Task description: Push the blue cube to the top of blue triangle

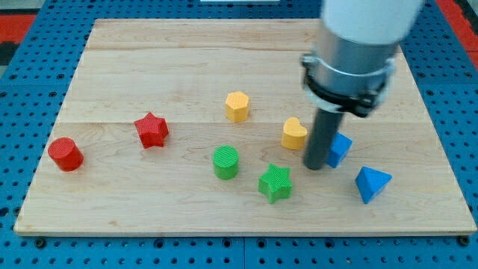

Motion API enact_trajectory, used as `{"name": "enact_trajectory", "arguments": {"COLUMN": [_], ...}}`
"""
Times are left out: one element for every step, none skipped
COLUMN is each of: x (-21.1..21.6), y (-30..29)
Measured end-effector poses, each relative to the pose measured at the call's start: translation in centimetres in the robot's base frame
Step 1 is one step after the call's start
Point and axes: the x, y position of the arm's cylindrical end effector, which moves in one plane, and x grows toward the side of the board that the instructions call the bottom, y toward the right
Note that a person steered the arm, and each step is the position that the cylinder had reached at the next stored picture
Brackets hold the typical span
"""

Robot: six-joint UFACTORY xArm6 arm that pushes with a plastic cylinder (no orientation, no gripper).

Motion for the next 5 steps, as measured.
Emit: {"name": "enact_trajectory", "arguments": {"x": [0.0, 0.0, -0.2, 0.7, 0.7], "y": [-4.2, -5.9, -11.6, -15.8, -14.7]}}
